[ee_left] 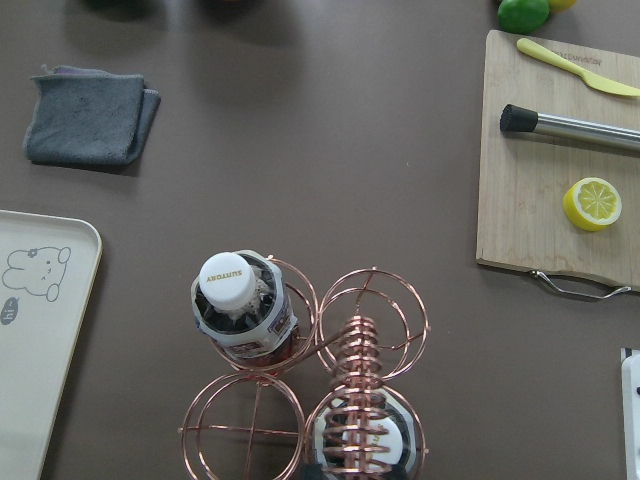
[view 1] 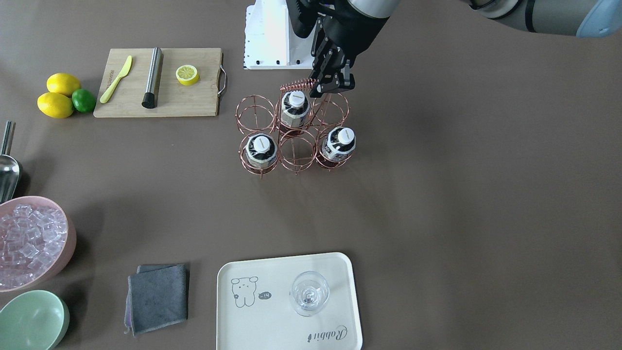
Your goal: Take tea from basket to plate
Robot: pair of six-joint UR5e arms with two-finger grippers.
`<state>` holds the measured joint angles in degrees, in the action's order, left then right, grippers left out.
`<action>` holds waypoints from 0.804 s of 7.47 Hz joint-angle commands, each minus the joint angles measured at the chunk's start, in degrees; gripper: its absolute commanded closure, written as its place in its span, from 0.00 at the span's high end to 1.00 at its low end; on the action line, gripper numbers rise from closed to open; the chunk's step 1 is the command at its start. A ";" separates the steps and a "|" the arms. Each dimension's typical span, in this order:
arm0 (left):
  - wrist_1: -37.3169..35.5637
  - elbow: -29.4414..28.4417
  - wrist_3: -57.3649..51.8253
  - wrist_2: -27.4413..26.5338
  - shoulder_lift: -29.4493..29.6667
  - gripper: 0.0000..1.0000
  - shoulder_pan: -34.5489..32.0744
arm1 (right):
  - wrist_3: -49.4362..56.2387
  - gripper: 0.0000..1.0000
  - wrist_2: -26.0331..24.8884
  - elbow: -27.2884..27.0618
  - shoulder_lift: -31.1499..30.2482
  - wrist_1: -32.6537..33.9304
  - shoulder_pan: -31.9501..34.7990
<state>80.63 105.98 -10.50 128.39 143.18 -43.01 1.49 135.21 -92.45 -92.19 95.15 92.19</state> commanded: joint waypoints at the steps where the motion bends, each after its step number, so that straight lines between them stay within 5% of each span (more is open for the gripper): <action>1: 0.66 -0.94 1.27 -1.39 1.31 0.00 2.23 | -0.17 1.00 -0.82 -3.42 0.69 -0.05 -2.95; 6: 5.59 -4.55 0.92 -1.47 0.34 0.00 1.97 | -1.31 1.00 -3.64 -10.10 3.68 0.04 -14.82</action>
<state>85.81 101.91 -9.53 126.92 143.62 -40.83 0.24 131.87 -99.87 -89.06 95.18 81.35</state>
